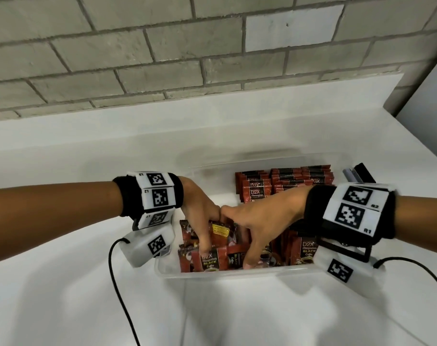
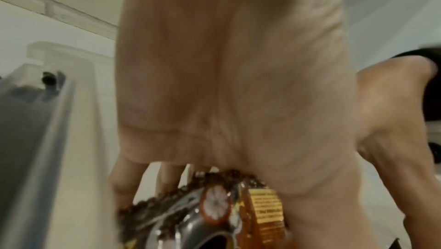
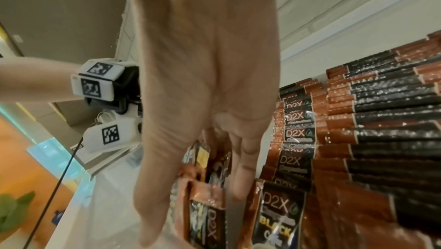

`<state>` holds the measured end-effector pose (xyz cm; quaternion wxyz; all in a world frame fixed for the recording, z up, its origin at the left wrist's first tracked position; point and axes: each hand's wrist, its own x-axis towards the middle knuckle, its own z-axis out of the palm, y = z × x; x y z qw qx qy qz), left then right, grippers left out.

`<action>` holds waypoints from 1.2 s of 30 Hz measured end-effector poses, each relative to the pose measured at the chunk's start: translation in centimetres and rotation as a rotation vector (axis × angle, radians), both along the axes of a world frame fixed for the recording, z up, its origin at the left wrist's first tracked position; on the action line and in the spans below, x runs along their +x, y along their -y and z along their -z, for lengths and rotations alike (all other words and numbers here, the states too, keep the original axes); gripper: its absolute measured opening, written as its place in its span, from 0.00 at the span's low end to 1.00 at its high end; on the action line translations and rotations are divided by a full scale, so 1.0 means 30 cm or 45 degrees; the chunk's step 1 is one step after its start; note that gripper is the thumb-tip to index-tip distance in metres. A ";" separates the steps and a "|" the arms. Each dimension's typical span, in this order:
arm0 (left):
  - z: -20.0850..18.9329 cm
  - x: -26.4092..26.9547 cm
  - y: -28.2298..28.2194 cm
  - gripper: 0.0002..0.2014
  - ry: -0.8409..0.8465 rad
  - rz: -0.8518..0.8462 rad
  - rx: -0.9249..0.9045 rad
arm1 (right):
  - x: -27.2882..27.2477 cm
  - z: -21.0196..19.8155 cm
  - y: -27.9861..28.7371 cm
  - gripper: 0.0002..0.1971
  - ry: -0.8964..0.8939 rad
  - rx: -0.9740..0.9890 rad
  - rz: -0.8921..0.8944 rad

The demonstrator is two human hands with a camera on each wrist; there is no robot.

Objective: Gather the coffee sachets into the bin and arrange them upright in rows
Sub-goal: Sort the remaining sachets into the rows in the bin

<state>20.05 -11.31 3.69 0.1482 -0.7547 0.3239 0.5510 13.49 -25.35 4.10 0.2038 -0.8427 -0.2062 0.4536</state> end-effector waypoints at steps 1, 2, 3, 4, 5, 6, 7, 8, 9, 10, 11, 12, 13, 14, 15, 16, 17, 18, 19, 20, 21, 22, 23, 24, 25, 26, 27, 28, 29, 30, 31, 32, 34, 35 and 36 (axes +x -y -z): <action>-0.009 -0.001 0.007 0.30 -0.002 0.041 0.008 | -0.002 -0.001 -0.006 0.46 0.062 -0.030 -0.037; -0.007 0.007 0.010 0.27 -0.016 0.051 0.005 | -0.004 0.001 -0.010 0.48 0.115 -0.060 -0.078; -0.005 0.007 0.013 0.25 -0.006 0.070 -0.021 | -0.005 0.003 -0.016 0.50 0.148 -0.091 -0.107; -0.004 0.011 0.015 0.24 -0.015 0.058 -0.015 | -0.007 0.008 -0.019 0.50 0.178 -0.114 -0.125; -0.001 0.016 0.015 0.24 -0.021 0.049 -0.022 | -0.008 0.012 -0.023 0.49 0.206 -0.135 -0.137; 0.004 0.020 0.013 0.22 -0.036 0.027 -0.018 | -0.008 0.017 -0.028 0.47 0.240 -0.149 -0.145; 0.006 0.023 0.014 0.20 -0.040 -0.002 -0.036 | -0.008 0.021 -0.031 0.45 0.272 -0.158 -0.145; 0.009 0.027 0.014 0.19 -0.039 -0.024 -0.044 | -0.005 0.025 -0.034 0.42 0.302 -0.161 -0.137; 0.014 0.030 0.016 0.18 -0.023 -0.043 -0.051 | -0.003 0.029 -0.035 0.40 0.330 -0.164 -0.125; 0.018 0.033 0.017 0.17 -0.007 -0.062 -0.069 | 0.000 0.033 -0.036 0.38 0.358 -0.162 -0.102; 0.019 0.035 0.018 0.17 -0.004 -0.076 -0.080 | 0.002 0.035 -0.037 0.37 0.379 -0.154 -0.070; 0.021 0.037 0.016 0.18 -0.016 -0.102 -0.090 | 0.005 0.038 -0.037 0.36 0.392 -0.143 -0.035; 0.016 0.036 0.016 0.19 -0.038 -0.121 -0.086 | 0.008 0.039 -0.037 0.37 0.396 -0.130 -0.009; 0.012 0.032 0.013 0.20 -0.070 -0.122 -0.088 | 0.010 0.041 -0.037 0.37 0.395 -0.117 0.008; 0.009 0.027 0.010 0.23 -0.101 -0.102 -0.088 | 0.012 0.042 -0.040 0.37 0.392 -0.107 0.018; 0.010 0.023 0.007 0.27 -0.121 -0.058 -0.083 | 0.013 0.043 -0.042 0.36 0.392 -0.102 0.019; 0.012 0.016 0.006 0.30 -0.118 -0.007 -0.073 | 0.013 0.042 -0.046 0.35 0.395 -0.102 0.009; 0.016 0.010 0.007 0.32 -0.102 0.031 -0.078 | 0.013 0.041 -0.049 0.34 0.398 -0.101 -0.004; 0.018 0.004 0.008 0.32 -0.085 0.055 -0.091 | 0.014 0.042 -0.051 0.33 0.400 -0.093 -0.010; 0.020 0.002 0.009 0.32 -0.066 0.068 -0.119 | 0.015 0.043 -0.051 0.32 0.403 -0.075 -0.002; 0.016 0.001 0.009 0.32 -0.032 0.075 -0.150 | 0.015 0.043 -0.050 0.32 0.404 -0.050 0.022; 0.009 0.001 0.009 0.32 0.006 0.073 -0.189 | 0.014 0.044 -0.047 0.32 0.402 -0.021 0.054; -0.001 0.004 0.008 0.32 0.039 0.061 -0.221 | 0.013 0.042 -0.044 0.32 0.396 0.006 0.085; -0.011 0.007 0.004 0.32 0.048 0.037 -0.250 | 0.011 0.039 -0.042 0.32 0.390 0.029 0.107; -0.025 0.012 0.000 0.29 0.037 -0.004 -0.272 | 0.009 0.033 -0.039 0.31 0.390 0.045 0.120; -0.036 0.019 -0.006 0.25 0.011 -0.057 -0.292 | 0.009 0.028 -0.035 0.30 0.395 0.059 0.130; -0.051 0.027 -0.013 0.20 -0.026 -0.116 -0.309 | 0.010 0.022 -0.030 0.27 0.406 0.074 0.147; -0.067 0.035 -0.020 0.17 -0.078 -0.177 -0.343 | 0.011 0.015 -0.024 0.24 0.424 0.096 0.175; -0.084 0.042 -0.030 0.15 -0.121 -0.244 -0.395 | 0.013 0.009 -0.013 0.20 0.449 0.130 0.218; -0.099 0.047 -0.041 0.15 -0.141 -0.329 -0.464 | 0.013 0.003 0.000 0.18 0.474 0.182 0.282; -0.113 0.051 -0.052 0.15 -0.142 -0.424 -0.542 | 0.012 0.000 0.014 0.17 0.486 0.251 0.371; -0.123 0.054 -0.060 0.16 -0.143 -0.522 -0.628 | 0.009 -0.006 0.029 0.17 0.481 0.339 0.484; -0.133 0.052 -0.072 0.14 -0.160 -0.740 -0.811 | 0.004 -0.008 0.056 0.15 0.454 0.541 0.735; -0.136 0.047 -0.072 0.15 -0.180 -0.871 -0.896 | -0.001 -0.010 0.067 0.11 0.438 0.636 0.840; -0.137 0.041 -0.068 0.16 -0.201 -1.012 -0.982 | -0.006 -0.012 0.075 0.08 0.422 0.697 0.927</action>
